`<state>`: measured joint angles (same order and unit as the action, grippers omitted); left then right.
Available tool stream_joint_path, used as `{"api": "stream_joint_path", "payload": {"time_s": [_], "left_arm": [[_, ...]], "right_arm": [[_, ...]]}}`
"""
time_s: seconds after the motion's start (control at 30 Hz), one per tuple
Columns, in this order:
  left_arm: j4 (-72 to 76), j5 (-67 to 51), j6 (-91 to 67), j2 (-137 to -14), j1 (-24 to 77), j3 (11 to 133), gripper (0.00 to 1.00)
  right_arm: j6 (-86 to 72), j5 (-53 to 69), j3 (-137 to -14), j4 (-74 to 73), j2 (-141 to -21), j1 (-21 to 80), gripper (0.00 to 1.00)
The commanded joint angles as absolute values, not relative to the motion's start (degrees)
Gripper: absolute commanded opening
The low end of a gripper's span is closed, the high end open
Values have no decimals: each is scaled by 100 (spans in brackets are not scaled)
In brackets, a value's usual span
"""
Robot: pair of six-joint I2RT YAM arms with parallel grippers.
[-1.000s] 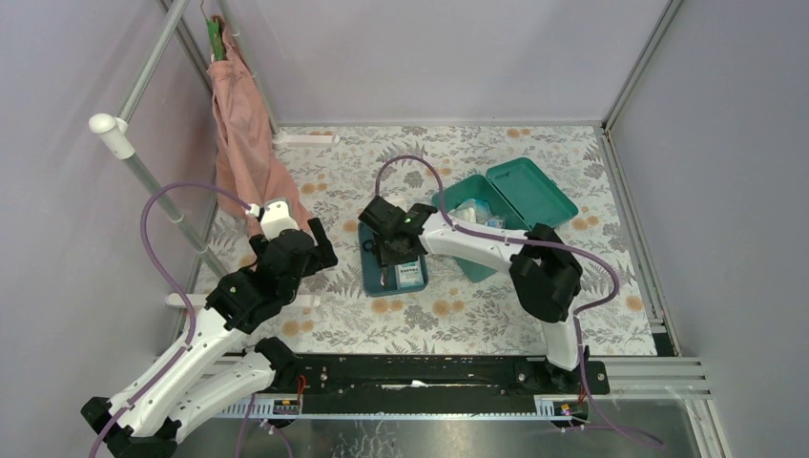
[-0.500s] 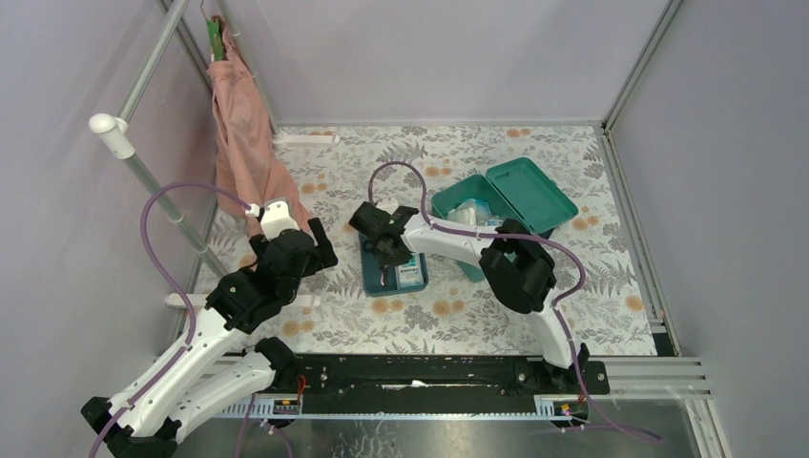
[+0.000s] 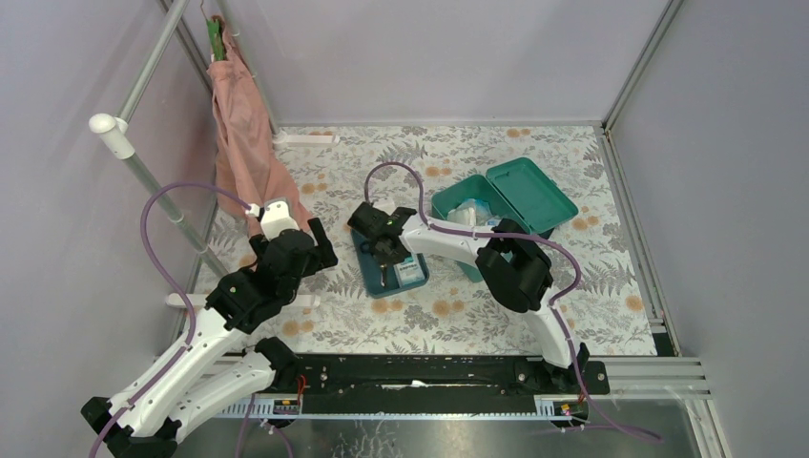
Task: Organize the medicine kit
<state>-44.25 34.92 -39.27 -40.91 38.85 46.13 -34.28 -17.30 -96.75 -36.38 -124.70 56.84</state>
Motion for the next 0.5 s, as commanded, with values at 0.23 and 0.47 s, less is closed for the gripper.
{"api": "stream_joint_path", "payload": {"time_s": [0.23, 0.47], "left_arm": [[-4379, 3556, -3959, -3750, 3871, 4652, 99], [-4517, 3224, -4313, -3031, 3874, 5128, 98]], "right_arm": [[-2849, -1128, -9692, -3308, -11422, 5551, 0], [-2071, -762, -10854, -4048, -10983, 5376, 0]]}}
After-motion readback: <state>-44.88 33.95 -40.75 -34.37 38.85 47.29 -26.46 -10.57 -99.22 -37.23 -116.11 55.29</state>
